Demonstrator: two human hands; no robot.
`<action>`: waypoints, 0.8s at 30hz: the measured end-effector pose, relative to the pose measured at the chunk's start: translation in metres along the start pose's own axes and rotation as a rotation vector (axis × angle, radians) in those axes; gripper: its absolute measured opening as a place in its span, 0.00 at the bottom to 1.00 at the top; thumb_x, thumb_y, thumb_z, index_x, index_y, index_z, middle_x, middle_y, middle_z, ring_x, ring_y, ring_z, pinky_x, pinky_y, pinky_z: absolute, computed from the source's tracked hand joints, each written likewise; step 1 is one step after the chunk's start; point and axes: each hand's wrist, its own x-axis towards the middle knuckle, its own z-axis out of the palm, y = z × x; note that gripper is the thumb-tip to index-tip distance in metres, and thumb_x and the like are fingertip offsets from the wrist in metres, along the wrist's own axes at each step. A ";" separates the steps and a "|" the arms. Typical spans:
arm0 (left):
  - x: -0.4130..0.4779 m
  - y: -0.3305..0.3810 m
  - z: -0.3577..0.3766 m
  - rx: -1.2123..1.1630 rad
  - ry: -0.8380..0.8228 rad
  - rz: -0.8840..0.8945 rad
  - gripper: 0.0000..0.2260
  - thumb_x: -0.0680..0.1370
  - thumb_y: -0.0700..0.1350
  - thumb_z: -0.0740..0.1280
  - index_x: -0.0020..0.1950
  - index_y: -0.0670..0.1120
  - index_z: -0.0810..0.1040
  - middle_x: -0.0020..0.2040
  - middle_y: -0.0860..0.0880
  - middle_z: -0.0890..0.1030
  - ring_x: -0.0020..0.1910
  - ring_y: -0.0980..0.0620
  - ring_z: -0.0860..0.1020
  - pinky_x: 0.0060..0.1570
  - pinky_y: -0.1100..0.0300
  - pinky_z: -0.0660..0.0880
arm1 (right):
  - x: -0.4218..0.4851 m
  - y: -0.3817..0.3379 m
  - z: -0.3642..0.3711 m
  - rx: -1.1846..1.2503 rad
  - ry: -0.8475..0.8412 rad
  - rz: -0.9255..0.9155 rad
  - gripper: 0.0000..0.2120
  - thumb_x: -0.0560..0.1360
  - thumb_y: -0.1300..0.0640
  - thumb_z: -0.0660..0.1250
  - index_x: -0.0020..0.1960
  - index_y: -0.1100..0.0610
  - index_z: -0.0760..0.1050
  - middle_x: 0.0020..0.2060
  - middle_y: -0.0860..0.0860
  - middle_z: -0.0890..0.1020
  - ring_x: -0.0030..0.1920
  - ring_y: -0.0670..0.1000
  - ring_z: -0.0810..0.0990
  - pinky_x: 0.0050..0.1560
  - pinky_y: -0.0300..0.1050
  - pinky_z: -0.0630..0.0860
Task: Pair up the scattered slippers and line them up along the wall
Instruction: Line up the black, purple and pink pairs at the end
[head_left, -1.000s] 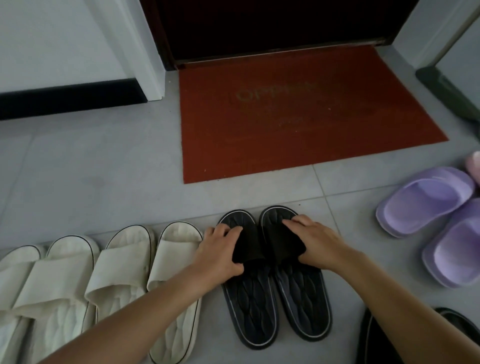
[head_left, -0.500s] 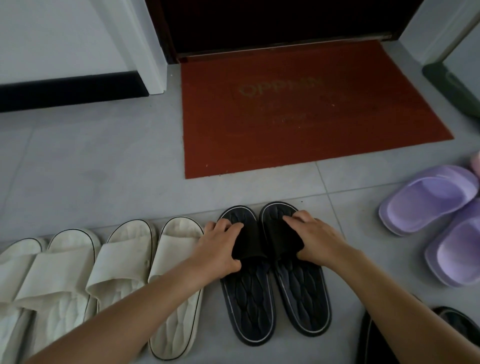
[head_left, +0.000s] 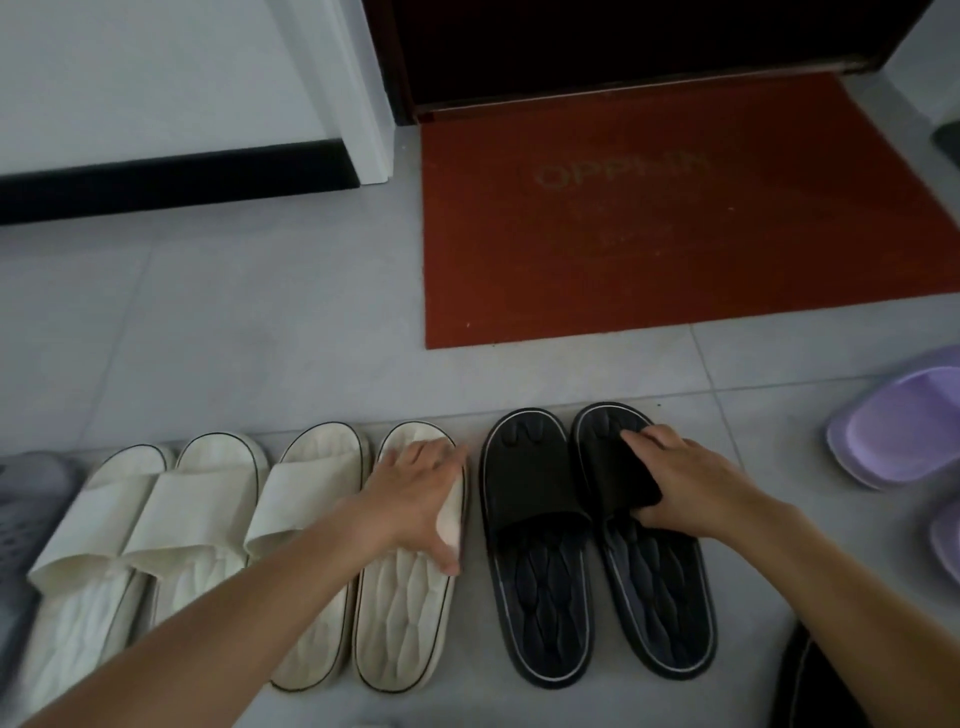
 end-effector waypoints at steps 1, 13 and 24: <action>-0.002 -0.005 0.003 0.013 0.018 -0.010 0.54 0.60 0.66 0.72 0.76 0.52 0.45 0.77 0.48 0.53 0.75 0.43 0.53 0.72 0.45 0.53 | 0.000 -0.001 0.000 -0.002 0.000 0.003 0.47 0.67 0.41 0.69 0.77 0.49 0.47 0.73 0.50 0.57 0.68 0.54 0.67 0.64 0.48 0.70; 0.004 0.007 -0.002 -0.105 0.064 -0.032 0.57 0.57 0.73 0.67 0.76 0.52 0.45 0.77 0.47 0.51 0.75 0.41 0.53 0.72 0.41 0.55 | 0.001 -0.001 -0.001 0.023 0.007 0.023 0.46 0.65 0.42 0.70 0.76 0.49 0.51 0.71 0.50 0.60 0.64 0.54 0.72 0.62 0.47 0.71; 0.021 0.041 -0.008 -0.124 0.222 0.134 0.42 0.65 0.61 0.68 0.75 0.54 0.55 0.69 0.50 0.66 0.68 0.48 0.66 0.66 0.53 0.64 | 0.001 -0.005 0.002 0.115 0.015 0.007 0.45 0.64 0.44 0.71 0.76 0.48 0.53 0.71 0.49 0.60 0.65 0.54 0.71 0.63 0.48 0.71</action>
